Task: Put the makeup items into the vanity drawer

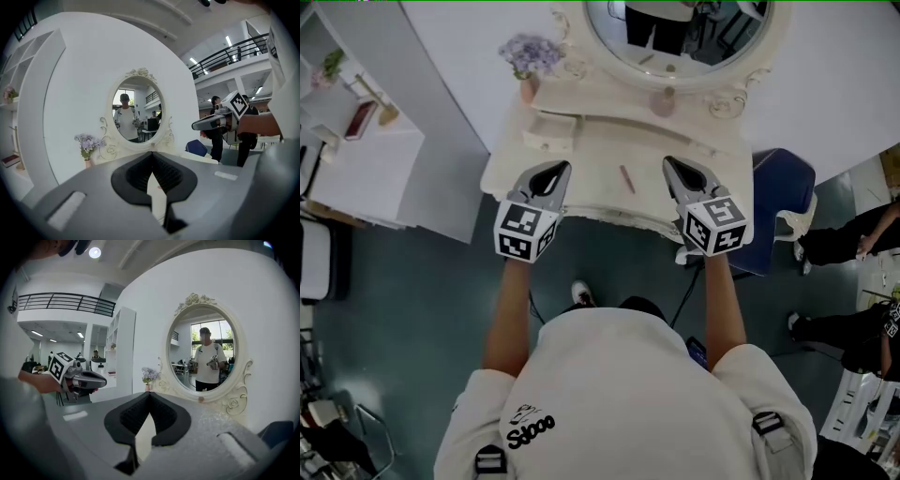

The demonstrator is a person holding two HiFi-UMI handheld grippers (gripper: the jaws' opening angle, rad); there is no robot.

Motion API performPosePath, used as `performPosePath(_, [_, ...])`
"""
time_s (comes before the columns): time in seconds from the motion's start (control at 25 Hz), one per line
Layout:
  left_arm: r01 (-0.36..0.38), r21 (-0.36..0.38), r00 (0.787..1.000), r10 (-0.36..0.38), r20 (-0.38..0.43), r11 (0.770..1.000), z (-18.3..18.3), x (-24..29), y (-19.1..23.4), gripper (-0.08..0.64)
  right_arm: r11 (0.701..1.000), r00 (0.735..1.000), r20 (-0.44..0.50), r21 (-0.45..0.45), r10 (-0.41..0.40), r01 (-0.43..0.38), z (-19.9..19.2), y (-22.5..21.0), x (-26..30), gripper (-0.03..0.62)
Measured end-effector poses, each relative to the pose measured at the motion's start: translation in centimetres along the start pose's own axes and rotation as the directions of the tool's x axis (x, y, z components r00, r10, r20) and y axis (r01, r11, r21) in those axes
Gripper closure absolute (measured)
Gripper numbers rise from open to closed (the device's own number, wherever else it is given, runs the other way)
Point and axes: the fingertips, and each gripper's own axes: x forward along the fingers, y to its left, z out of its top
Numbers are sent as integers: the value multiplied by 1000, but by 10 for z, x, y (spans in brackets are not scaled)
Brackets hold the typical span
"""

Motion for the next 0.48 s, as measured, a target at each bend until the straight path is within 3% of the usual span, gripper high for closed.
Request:
performPosePath(0.28, [89,-41,995,-90,-49,995,-25,43,-2,540,996,994,-80,33,-76,79,-37,-34,16,595])
performPosePath(0.48, [123,-69,987,-129,-96,990,-42,79,-8,540,996,982,-178,51,-61,71,-80,-59,29,592])
